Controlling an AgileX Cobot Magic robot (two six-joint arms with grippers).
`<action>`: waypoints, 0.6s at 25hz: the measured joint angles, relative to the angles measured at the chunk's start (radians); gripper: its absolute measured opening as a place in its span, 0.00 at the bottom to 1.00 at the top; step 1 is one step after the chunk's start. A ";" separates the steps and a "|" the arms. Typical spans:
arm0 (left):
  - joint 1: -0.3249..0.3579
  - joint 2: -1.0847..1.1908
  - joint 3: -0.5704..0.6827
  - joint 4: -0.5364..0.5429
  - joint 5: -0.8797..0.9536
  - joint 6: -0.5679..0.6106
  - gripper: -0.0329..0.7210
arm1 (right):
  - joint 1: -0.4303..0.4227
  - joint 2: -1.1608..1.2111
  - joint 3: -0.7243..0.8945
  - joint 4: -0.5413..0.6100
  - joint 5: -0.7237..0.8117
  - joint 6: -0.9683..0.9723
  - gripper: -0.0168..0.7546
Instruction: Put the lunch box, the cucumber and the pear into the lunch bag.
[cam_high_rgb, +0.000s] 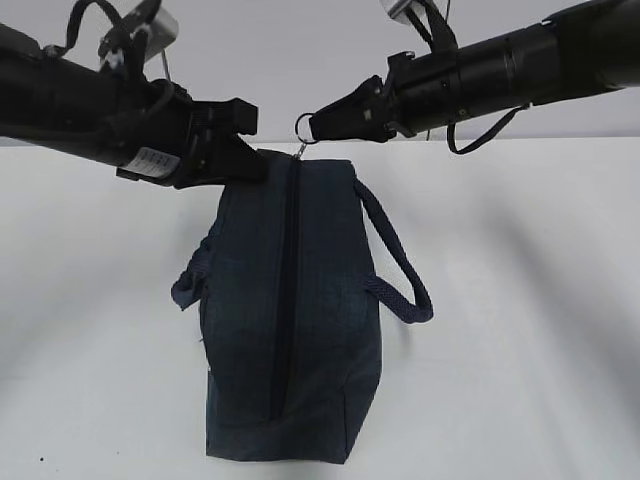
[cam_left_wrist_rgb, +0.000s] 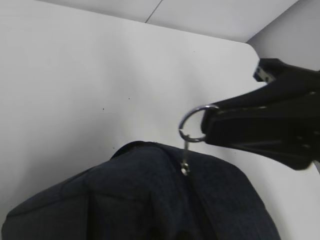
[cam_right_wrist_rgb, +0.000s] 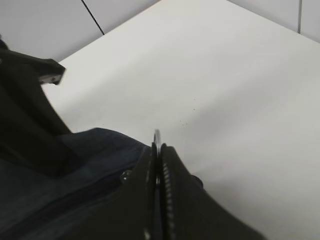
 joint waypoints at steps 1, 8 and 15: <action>0.000 -0.015 0.000 0.003 0.009 0.013 0.06 | 0.000 0.000 0.000 -0.008 -0.013 0.000 0.03; 0.000 -0.059 0.001 -0.009 0.124 0.088 0.06 | -0.002 0.000 0.000 -0.016 -0.037 0.000 0.03; 0.001 -0.094 0.004 -0.087 0.196 0.183 0.06 | -0.044 0.030 0.000 -0.016 -0.031 0.004 0.03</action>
